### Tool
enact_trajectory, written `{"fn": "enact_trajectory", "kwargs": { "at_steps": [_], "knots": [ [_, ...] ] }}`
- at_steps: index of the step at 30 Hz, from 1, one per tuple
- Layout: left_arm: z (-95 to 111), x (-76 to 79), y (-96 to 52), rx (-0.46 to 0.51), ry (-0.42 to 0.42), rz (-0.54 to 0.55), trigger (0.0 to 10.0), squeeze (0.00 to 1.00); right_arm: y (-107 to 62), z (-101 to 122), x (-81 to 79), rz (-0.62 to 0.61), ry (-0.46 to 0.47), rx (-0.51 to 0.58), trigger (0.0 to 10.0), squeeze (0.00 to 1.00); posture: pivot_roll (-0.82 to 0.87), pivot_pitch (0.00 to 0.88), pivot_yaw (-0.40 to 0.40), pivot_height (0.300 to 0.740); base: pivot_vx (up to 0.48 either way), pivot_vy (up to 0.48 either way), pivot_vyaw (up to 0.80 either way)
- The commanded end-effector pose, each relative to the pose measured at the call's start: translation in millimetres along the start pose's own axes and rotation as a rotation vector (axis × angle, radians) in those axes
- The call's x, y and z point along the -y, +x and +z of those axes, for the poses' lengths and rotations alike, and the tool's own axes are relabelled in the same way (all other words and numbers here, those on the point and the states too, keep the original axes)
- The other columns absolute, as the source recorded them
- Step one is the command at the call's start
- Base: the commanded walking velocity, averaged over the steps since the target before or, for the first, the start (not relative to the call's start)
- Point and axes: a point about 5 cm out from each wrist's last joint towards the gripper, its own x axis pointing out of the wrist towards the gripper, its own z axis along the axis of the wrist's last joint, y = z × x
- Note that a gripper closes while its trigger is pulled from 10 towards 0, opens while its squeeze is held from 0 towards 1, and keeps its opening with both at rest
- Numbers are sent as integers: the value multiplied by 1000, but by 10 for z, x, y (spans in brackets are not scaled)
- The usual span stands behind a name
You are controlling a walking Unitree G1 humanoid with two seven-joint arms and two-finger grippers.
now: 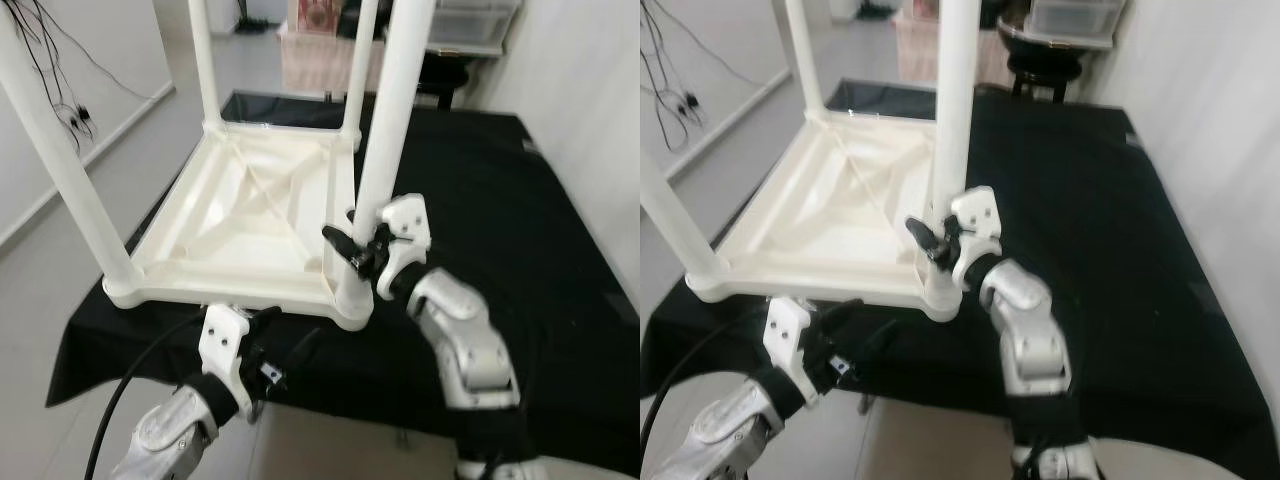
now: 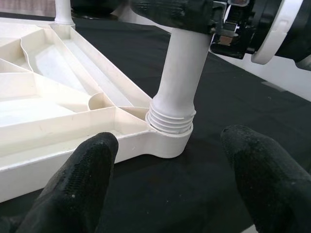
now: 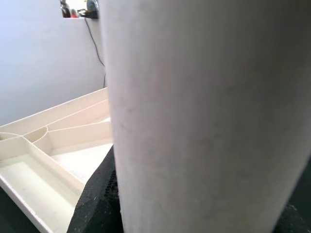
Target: Building children table
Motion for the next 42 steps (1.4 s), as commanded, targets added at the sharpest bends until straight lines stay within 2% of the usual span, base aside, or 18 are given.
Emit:
{"fn": "enact_trajectory", "kwargs": {
  "at_steps": [1,5,6,7,13,14,15,17,19,20,24,28,29,31,32,35,38,42],
  "knots": [
    [-21,-15,-19,-23,5,-2,10000,0,-81,-420,34,-83,-31,-249,0,0,22,117,-52,740,0,0,0],
    [-27,-20,-9,-24,7,-2,10000,0,92,-385,-9,-68,-9,-235,0,0,25,111,-59,740,0,0,0],
    [-23,-23,-10,-20,9,7,10000,0,172,-328,-66,-20,58,-218,10000,0,27,112,-60,740,0,0,0],
    [-22,-22,-8,-19,9,10,10000,0,200,-281,-72,7,86,-197,10000,1000,28,109,-59,740,0,0,0],
    [-23,-13,5,-18,8,10,10000,0,275,-74,-57,68,136,-114,10000,1000,22,107,-68,740,0,0,0],
    [-24,-4,15,-16,5,7,10000,0,327,174,-60,243,158,-5,10000,1000,15,108,-70,740,0,0,0],
    [-24,0,18,-15,3,6,10000,0,334,249,-61,309,155,27,10000,1000,15,108,-70,740,0,0,0],
    [-25,7,26,-14,2,5,10000,0,302,303,-84,453,90,42,10000,569,15,108,-70,740,0,0,0],
    [-24,9,27,-14,2,5,10000,0,287,303,-96,502,63,39,10000,569,15,108,-70,740,0,0,0],
    [-23,11,27,-13,0,4,10000,0,268,294,-94,617,-20,31,10000,0,14,109,-67,740,0,0,0],
    [-29,21,19,-15,-4,-1,10000,0,356,268,-29,742,-72,0,10000,0,22,107,-64,740,0,0,0],
    [-33,29,8,-16,-6,-1,10000,0,422,266,-39,821,-64,-11,10000,0,29,106,-63,740,0,0,0],
    [-34,31,6,-17,-6,-1,10000,0,445,274,-32,837,-62,-8,6157,0,32,107,-63,740,0,0,0],
    [-35,34,4,-17,-5,-1,10000,0,458,278,-26,845,-61,-6,6157,0,34,108,-64,740,0,0,0],
    [-37,36,2,-18,-5,0,10000,0,469,287,-11,855,-44,-2,0,0,34,107,-65,740,0,0,0],
    [-38,40,-2,-19,-6,0,10000,0,490,289,38,862,-34,2,0,0,35,108,-65,740,0,0,0],
    [-41,47,-8,-20,-10,-1,10000,0,421,258,183,824,-20,9,0,0,27,111,-62,740,0,0,0],
    [-41,49,-9,-20,-11,-3,10000,0,392,239,230,820,-19,15,0,0,15,111,-57,740,0,0,0]
  ]
}}
